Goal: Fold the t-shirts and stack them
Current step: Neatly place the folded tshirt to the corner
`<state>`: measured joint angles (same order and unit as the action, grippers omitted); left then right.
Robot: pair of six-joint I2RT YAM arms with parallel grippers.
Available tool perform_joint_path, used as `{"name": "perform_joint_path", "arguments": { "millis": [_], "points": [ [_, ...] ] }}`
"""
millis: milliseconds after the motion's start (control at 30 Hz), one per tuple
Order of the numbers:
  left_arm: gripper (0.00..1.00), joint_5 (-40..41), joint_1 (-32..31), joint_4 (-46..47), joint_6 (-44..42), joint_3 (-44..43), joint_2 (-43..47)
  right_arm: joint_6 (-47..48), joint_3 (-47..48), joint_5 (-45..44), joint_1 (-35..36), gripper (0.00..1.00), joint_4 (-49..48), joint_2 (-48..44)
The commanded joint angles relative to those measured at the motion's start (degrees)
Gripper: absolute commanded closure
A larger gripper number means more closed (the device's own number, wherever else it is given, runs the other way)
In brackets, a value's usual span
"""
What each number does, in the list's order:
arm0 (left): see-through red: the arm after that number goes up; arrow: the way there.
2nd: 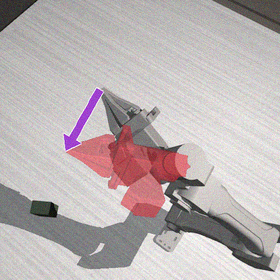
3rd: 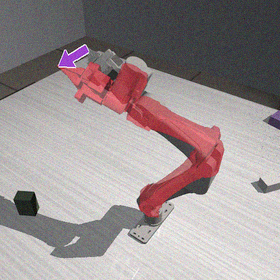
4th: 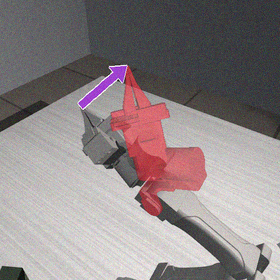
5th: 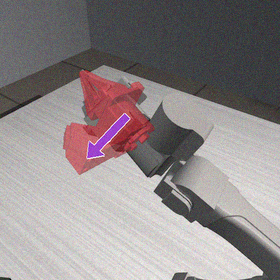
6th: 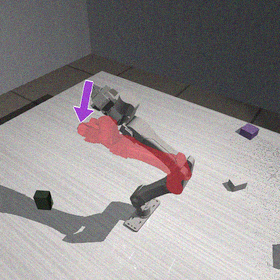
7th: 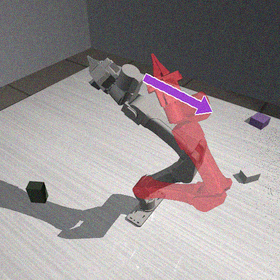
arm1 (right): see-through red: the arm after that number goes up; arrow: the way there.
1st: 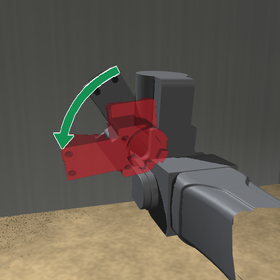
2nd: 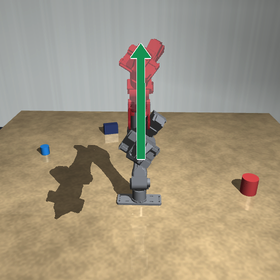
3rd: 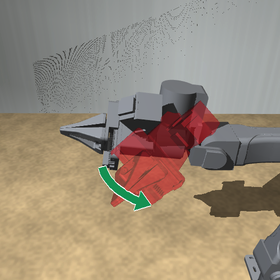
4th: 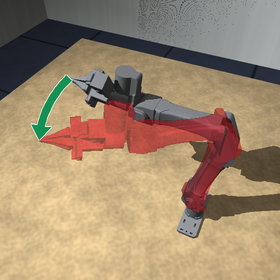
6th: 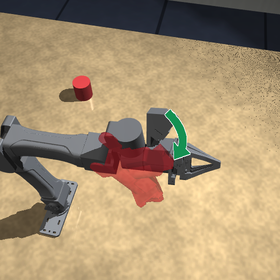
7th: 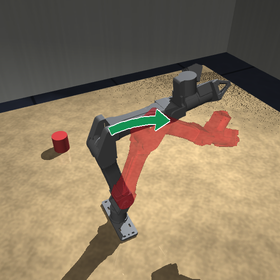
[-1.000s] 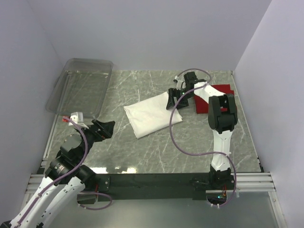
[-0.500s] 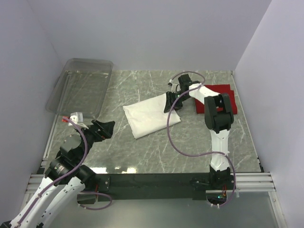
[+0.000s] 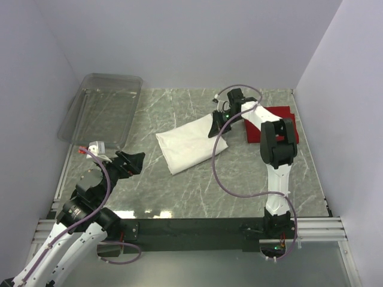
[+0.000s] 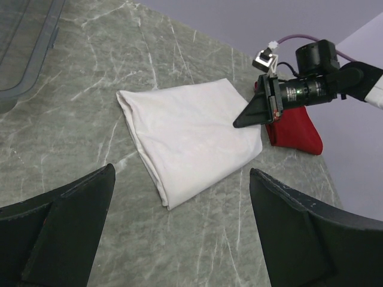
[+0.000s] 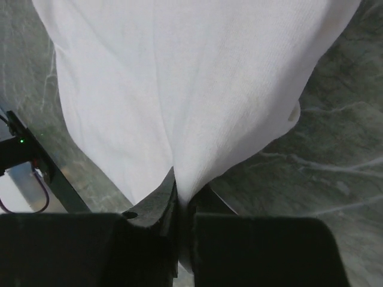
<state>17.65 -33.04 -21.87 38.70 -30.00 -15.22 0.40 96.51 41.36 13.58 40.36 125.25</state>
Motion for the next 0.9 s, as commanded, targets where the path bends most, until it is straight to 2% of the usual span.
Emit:
{"name": "perform_joint_path", "arguments": {
  "millis": [0, 433, 867],
  "points": [
    [0.01, -0.51, -0.10, 0.95, 0.59, 0.12, -0.42, 2.32, 4.56, -2.32, -1.10, 1.00, 1.74, -7.73],
    [0.01, -0.77, -0.01, 1.39, 0.33, 0.29, -0.07, 5.39, 10.89, -21.48, -2.51, 1.00, 5.25, -13.80],
    [0.01, -1.04, -0.19, 2.00, 0.15, 0.56, 0.19, 11.81, 14.40, -29.06, -5.23, 1.00, 10.17, -18.02]
  ]
}}
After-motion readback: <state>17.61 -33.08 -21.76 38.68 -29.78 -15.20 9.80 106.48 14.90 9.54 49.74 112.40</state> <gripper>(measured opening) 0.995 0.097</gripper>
